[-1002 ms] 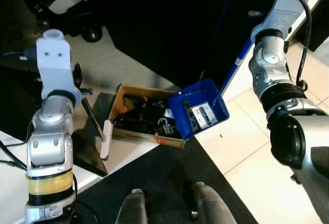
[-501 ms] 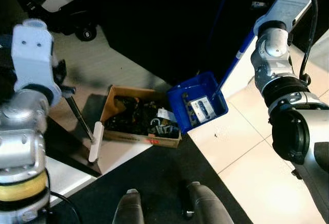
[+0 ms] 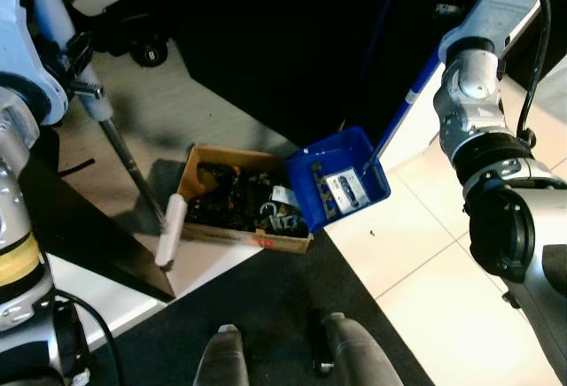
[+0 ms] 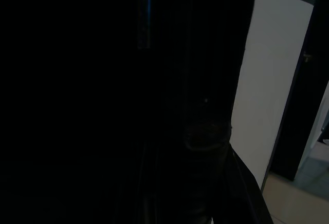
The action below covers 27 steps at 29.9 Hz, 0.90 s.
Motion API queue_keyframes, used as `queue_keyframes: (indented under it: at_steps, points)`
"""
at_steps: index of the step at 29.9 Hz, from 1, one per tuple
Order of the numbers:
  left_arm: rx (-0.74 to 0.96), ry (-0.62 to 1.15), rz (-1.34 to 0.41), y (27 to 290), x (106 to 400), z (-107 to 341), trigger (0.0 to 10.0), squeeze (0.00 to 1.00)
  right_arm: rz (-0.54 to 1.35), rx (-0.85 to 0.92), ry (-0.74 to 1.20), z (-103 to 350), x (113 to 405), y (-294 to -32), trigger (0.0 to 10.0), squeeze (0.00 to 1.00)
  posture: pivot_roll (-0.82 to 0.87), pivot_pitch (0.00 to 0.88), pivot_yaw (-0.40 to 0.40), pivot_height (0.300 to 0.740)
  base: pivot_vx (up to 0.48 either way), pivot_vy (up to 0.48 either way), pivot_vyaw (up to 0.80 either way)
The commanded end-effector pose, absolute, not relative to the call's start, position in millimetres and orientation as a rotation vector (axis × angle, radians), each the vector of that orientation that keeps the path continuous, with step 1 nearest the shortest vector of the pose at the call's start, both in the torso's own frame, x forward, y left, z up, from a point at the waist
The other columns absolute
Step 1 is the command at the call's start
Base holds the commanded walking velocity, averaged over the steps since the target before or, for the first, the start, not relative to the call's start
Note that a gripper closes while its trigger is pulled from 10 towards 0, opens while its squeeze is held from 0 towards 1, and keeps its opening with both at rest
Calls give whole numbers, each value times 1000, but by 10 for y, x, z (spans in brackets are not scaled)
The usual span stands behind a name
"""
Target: Sweep floor
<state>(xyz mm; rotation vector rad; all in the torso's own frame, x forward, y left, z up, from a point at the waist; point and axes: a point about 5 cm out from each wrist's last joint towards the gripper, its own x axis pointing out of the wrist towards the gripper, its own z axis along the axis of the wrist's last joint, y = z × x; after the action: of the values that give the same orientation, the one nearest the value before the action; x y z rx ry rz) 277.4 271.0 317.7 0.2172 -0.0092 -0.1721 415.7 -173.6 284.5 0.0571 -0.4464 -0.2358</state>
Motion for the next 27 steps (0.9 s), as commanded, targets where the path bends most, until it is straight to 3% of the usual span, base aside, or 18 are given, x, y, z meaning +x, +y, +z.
queue_keyframes:
  at_steps: [1,2,11,17,27]
  points:
    - [229,-21,-286,2664,2716,3258,10000,0,-252,72,-481,2969,4151,-1791,10000,0,21,135,-86,740,0,0,0]
    - [212,21,-393,2630,2684,3230,10000,0,-252,74,-479,2965,4152,-1791,10000,0,22,136,-87,740,0,0,0]
    - [186,28,-552,2610,2683,3213,10000,0,-250,78,-478,2968,4153,-1791,10000,0,17,139,-87,740,0,0,0]
    - [278,141,-730,2494,2605,2900,10000,0,-250,76,-476,2956,4153,-1792,10000,0,13,142,-87,740,0,0,0]
    - [277,177,-827,2284,2584,2439,10000,0,-247,77,-470,2925,4152,-1784,10000,0,12,146,-90,740,0,0,0]
